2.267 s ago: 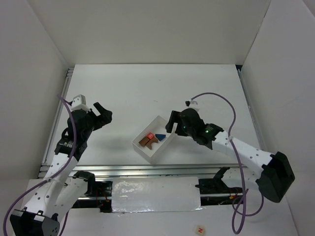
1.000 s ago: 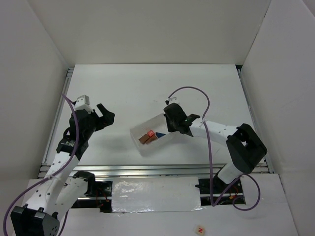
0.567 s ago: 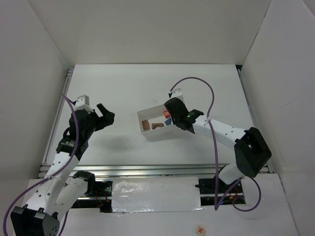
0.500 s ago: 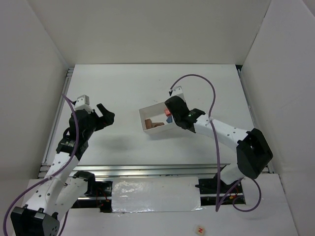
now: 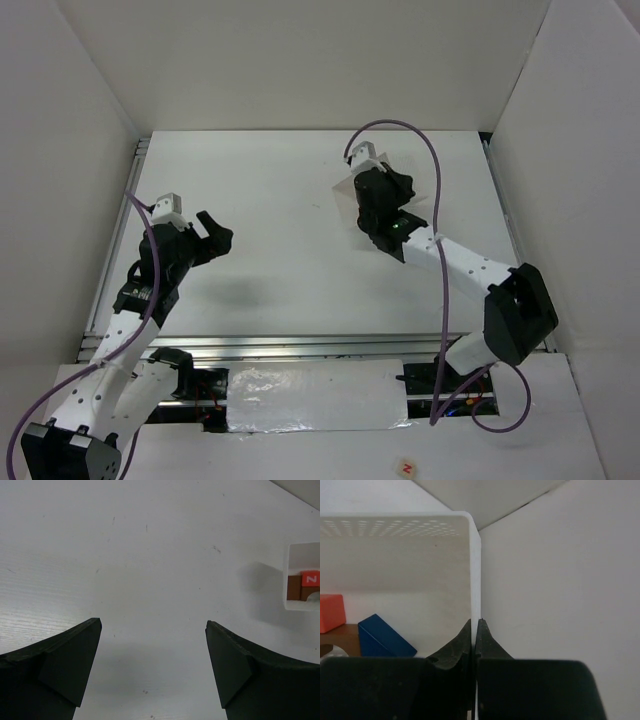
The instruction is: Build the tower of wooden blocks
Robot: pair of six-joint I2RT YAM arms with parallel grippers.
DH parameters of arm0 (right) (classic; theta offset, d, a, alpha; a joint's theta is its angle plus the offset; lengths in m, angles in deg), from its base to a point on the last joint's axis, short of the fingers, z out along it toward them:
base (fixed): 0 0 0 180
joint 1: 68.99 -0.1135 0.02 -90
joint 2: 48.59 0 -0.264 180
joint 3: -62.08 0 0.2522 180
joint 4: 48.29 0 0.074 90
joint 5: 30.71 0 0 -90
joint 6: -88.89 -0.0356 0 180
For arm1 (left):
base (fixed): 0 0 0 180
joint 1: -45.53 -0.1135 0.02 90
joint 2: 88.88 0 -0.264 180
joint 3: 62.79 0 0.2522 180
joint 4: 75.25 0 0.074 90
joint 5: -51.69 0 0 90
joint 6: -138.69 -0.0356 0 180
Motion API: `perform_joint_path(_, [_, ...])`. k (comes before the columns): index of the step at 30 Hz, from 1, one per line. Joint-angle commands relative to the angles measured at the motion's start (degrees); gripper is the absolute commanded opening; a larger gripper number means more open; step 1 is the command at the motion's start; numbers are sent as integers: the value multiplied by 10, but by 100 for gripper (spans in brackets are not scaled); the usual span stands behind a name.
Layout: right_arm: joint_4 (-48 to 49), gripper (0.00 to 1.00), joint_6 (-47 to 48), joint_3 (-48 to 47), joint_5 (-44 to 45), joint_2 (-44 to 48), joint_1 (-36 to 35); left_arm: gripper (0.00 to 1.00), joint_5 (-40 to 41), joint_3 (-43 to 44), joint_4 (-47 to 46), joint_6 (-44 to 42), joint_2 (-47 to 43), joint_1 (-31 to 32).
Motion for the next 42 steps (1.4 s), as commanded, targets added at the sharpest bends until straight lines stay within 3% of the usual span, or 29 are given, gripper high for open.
perform_joint_path(1, [266, 0, 273, 31, 68, -27, 5, 99, -1, 9, -24, -9, -5, 2])
perform_joint_path(2, [354, 0, 322, 35, 69, -38, 5, 99, 3, 9, -23, -8, -4, 2])
perform_joint_path(4, [423, 0, 454, 39, 67, -73, 5, 99, 2, 9, -23, -9, -2, 2])
perform_joint_path(10, [766, 0, 807, 39, 36, -176, 3, 99, 12, 10, -18, -11, -3, 3])
perform_joint_path(13, [816, 0, 883, 42, 20, -209, 3, 99, 14, 8, -20, -13, -3, 5])
perform_joint_path(25, [435, 0, 683, 58, 28, -142, -32, 99, -1, 13, -24, -20, 11, 5])
perform_joint_path(35, [272, 0, 684, 52, 9, -118, -44, 99, -15, 10, -29, -20, 8, 5])
perform_joint_path(42, [272, 0, 683, 62, 4, -125, -43, 99, -17, 11, -31, -23, 10, 6])
